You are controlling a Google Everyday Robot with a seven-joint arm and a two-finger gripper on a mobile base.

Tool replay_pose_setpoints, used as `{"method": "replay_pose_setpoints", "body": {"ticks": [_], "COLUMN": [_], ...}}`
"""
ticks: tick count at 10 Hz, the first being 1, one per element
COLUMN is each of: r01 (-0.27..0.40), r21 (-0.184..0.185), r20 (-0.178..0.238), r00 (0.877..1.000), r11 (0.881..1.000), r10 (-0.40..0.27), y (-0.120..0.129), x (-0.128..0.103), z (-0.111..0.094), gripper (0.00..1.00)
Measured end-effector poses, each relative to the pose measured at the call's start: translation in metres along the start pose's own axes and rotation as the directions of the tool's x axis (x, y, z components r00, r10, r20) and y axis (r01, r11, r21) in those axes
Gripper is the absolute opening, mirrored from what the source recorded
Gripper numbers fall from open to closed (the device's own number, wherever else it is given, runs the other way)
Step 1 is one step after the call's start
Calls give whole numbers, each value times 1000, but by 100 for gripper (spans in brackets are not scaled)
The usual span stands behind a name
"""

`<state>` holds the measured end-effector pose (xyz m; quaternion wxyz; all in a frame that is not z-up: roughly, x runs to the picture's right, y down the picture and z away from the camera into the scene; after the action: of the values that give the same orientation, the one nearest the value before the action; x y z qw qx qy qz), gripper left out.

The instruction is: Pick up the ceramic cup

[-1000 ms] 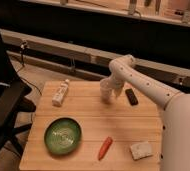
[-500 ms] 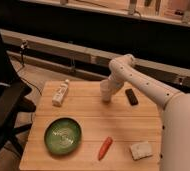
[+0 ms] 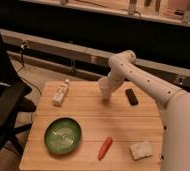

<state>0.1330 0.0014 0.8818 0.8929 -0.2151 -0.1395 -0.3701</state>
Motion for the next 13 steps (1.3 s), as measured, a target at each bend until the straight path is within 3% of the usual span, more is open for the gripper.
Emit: {"method": "replay_pose_setpoints", "body": {"ticks": [13], "r01": [19], "r21": [15], "r20": [-3], "r00": [1000], "r11": [1000], "r10": [-19], "y": [-11], "x": [6], "z": [-26], "gripper": [1]}}
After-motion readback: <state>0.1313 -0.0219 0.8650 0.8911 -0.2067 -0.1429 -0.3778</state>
